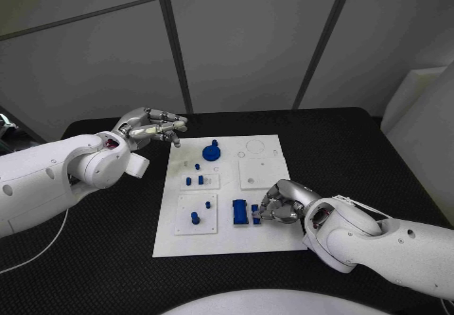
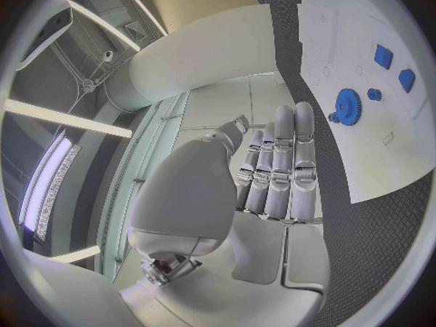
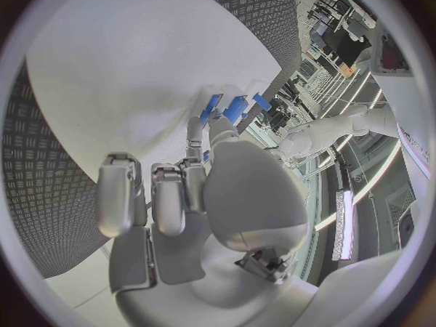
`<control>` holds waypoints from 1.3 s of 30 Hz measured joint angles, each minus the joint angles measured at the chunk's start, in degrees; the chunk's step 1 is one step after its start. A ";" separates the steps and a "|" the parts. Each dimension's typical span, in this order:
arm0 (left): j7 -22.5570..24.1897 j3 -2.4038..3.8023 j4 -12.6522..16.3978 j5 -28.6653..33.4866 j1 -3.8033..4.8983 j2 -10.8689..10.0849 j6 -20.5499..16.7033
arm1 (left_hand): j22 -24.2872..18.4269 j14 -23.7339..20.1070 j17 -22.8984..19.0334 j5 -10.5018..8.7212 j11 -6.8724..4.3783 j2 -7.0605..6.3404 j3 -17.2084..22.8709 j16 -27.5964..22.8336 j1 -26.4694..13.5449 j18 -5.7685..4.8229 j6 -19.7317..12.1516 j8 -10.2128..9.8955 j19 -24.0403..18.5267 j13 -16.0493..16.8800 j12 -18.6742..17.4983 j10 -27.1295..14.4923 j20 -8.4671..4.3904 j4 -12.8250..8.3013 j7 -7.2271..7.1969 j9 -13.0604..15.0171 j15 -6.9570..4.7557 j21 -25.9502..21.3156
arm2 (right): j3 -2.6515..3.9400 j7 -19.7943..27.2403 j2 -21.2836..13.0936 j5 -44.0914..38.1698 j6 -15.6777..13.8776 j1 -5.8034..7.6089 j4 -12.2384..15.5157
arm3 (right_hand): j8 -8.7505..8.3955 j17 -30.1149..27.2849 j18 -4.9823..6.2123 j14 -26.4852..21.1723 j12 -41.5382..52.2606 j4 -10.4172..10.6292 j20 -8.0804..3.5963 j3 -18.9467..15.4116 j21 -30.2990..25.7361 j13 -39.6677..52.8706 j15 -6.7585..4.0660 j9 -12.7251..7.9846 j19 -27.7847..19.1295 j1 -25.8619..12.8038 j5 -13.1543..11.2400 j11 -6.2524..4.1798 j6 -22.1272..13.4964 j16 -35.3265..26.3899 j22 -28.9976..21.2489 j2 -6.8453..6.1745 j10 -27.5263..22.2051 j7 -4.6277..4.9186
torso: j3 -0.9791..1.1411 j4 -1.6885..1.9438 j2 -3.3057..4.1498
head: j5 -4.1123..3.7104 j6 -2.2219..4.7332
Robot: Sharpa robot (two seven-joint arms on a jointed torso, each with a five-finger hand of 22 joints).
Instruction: Assemble the parts on the task board
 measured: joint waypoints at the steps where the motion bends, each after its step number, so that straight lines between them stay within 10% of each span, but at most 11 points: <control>1: 0.00 0.00 -0.01 0.00 0.00 0.00 0.00 | 0.00 0.00 0.00 0.00 0.00 0.00 0.00 0.00 0.00 0.00 0.00 0.00 0.00 0.00 0.00 0.00 0.00 0.00 0.00 0.00 0.00 0.00 | 0.00 0.34 -0.34 0.10 -0.06 0.00 0.31 | 0.00 0.00 0.00 0.00 0.00 0.64 0.00 -0.64 0.00 0.22 0.00 0.05 0.00 -1.01 0.66 0.02 0.00 0.00 0.00 -0.33 -0.02 0.00 | 0.01 0.00 -0.02 | 0.00 0.05; 15: 0.10 -0.37 -0.50 0.00 -0.01 0.15 -0.01 | 0.01 0.00 0.01 0.00 0.00 0.00 0.00 0.00 0.00 0.00 0.00 0.00 0.00 0.00 0.00 0.00 0.00 0.00 0.00 0.00 0.00 0.00 | 0.16 13.07 -3.24 9.03 -1.24 1.73 0.63 | -4.12 -0.01 -0.01 0.07 -7.55 2.88 1.45 -3.73 -5.14 0.54 1.56 -1.12 -3.74 -1.57 -2.78 2.70 -4.88 -2.50 0.00 -0.12 -2.72 3.01 | -0.12 0.03 -0.41 | -0.30 1.48; 19: 1.32 -1.30 -0.47 0.27 -0.48 0.14 -0.43 | -0.25 0.00 -0.09 0.00 0.00 0.00 0.00 -0.04 0.00 0.00 0.00 0.39 0.00 0.06 0.45 0.00 0.00 0.00 0.00 0.00 0.00 -0.24 | 0.15 18.08 -2.04 15.82 -2.44 4.61 -4.38 | -6.22 -1.23 2.38 -0.09 -17.81 1.93 2.10 -4.31 -12.28 -6.04 2.20 -1.96 -9.18 1.35 -1.44 3.48 -6.34 -7.76 -6.87 0.86 -8.23 3.99 | -0.20 -0.21 -0.86 | 0.06 2.31; 23: 3.78 -1.79 -0.65 1.23 -1.73 0.39 -1.45 | -0.52 -0.44 -0.27 0.00 0.00 0.00 0.00 -0.33 0.00 0.00 0.00 0.40 -0.13 0.06 0.45 0.00 0.13 0.00 0.00 0.00 0.22 -0.69 | 0.30 24.30 0.11 26.49 -3.30 7.37 -10.74 | -9.55 -21.19 6.33 -4.79 -38.27 1.03 3.43 -3.94 -31.46 -21.60 4.07 -3.67 -22.85 4.86 -1.34 5.23 -10.30 -24.39 -24.96 2.52 -20.36 5.78 | -0.40 -0.73 -1.55 | 0.05 3.45; 25: 5.08 -1.83 -0.95 2.02 -2.06 0.80 -2.10 | -0.93 -1.94 -0.59 0.00 0.00 0.00 -0.16 -1.14 0.00 0.00 0.00 0.40 -1.23 0.06 0.72 0.00 0.47 0.16 0.00 0.00 0.43 -1.56 | 0.30 27.38 1.33 31.98 -3.34 8.23 -13.92 | -10.67 -34.11 6.73 -9.73 -43.01 0.52 4.38 -3.86 -38.14 -26.01 4.92 -4.62 -26.58 7.10 -1.34 6.19 -11.16 -36.81 -30.22 3.29 -23.44 6.63 | -0.56 -0.87 -1.89 | -0.20 3.96; 29: 8.52 -1.86 -1.89 5.37 -2.88 1.87 -3.59 | -3.57 -9.94 -3.56 0.00 1.04 0.00 -0.26 -7.41 0.00 -0.08 -0.85 0.40 -9.26 -0.08 0.21 -2.18 1.80 0.26 0.22 0.00 2.77 -6.45 | 0.28 34.04 4.96 42.96 -2.91 9.91 -21.56 | -12.38 -42.52 6.72 -14.64 -52.26 0.26 6.13 -3.60 -46.36 -35.51 6.64 -6.78 -29.97 10.19 -1.62 7.70 -12.14 -50.56 -35.90 4.45 -26.55 7.73 | -1.01 -1.09 -2.65 | -0.53 4.98; 30: 9.23 -1.87 -2.11 6.27 -3.12 2.16 -3.89 | -4.86 -12.17 -4.70 0.00 1.42 -0.02 -0.62 -9.77 -0.02 -3.51 -1.45 0.40 -12.31 -0.13 -0.27 -3.35 2.40 0.24 0.41 0.00 3.61 -8.53 | 0.29 35.36 5.84 44.81 -2.70 10.17 -23.19 | -12.78 -44.43 6.72 -16.30 -55.03 0.26 6.66 -3.60 -48.77 -38.57 7.26 -7.46 -31.27 11.00 -1.89 7.97 -11.79 -54.38 -37.50 4.50 -26.53 8.09 | -1.14 -1.14 -2.88 | -0.62 5.28; 31: 9.91 -1.89 -2.33 7.16 -3.33 2.48 -4.21 | -6.25 -13.71 -5.79 0.00 1.73 -0.11 -0.97 -11.93 -0.11 -4.46 -1.64 0.40 -14.96 -0.13 -0.59 -4.16 3.04 0.22 0.42 0.00 4.25 -10.50 | 0.31 36.62 6.69 46.45 -2.45 10.36 -24.73 | -13.15 -46.45 6.72 -18.02 -57.64 0.28 7.31 -3.58 -51.31 -41.67 8.00 -8.17 -32.63 11.72 -2.39 8.67 -11.38 -58.25 -39.17 4.49 -26.18 8.50 | -1.24 -1.16 -3.03 | -0.69 5.52; 34: 11.91 -1.92 -3.38 9.76 -3.87 3.73 -5.47 | -9.60 -14.83 -8.25 0.00 1.99 -0.42 -1.88 -16.69 -0.42 -4.35 -1.84 0.40 -18.20 -0.18 -0.72 -4.58 4.66 0.26 0.22 0.00 4.79 -13.83 | 0.35 40.51 9.41 51.16 -1.27 10.71 -29.43 | -13.98 -51.76 6.72 -22.97 -63.52 0.51 9.28 -3.35 -57.82 -49.11 10.41 -10.39 -36.31 13.08 -4.03 10.06 -11.27 -67.71 -43.48 4.84 -26.12 9.15 | -1.52 -1.18 -3.39 | -0.88 6.22; 36: 12.99 -1.93 -4.53 11.20 -4.18 4.80 -6.64 | -11.56 -15.51 -9.68 0.00 1.92 -0.54 -2.46 -19.68 -0.54 -0.43 -2.18 0.40 -19.68 -0.19 -1.30 -4.64 5.56 0.42 -0.12 0.00 5.47 -15.48 | 0.35 42.89 11.35 53.87 -0.23 10.81 -32.61 | -13.98 -54.50 6.72 -24.40 -66.02 0.51 10.39 -3.35 -61.07 -52.86 11.49 -11.98 -37.42 13.44 -4.28 10.58 -11.90 -71.83 -45.80 4.73 -25.92 9.78 | -1.61 -1.18 -3.57 | -0.93 6.60; 39: 14.14 -1.93 -5.89 12.54 -4.52 5.97 -8.43 | -14.85 -15.63 -11.76 0.00 2.38 -0.31 -3.50 -24.08 -1.25 -0.46 -2.65 -0.32 -22.27 -0.19 -2.64 -4.44 7.10 0.49 -0.59 -0.05 6.03 -16.88 | 0.34 45.49 13.41 56.93 1.13 10.87 -36.12 | -13.98 -60.05 6.71 -24.74 -70.31 -0.78 12.45 -2.90 -66.67 -60.12 12.92 -16.05 -36.91 13.56 -4.01 11.26 -13.69 -78.49 -50.60 4.88 -26.56 10.07 | -1.63 -1.17 -3.80 | -0.84 7.08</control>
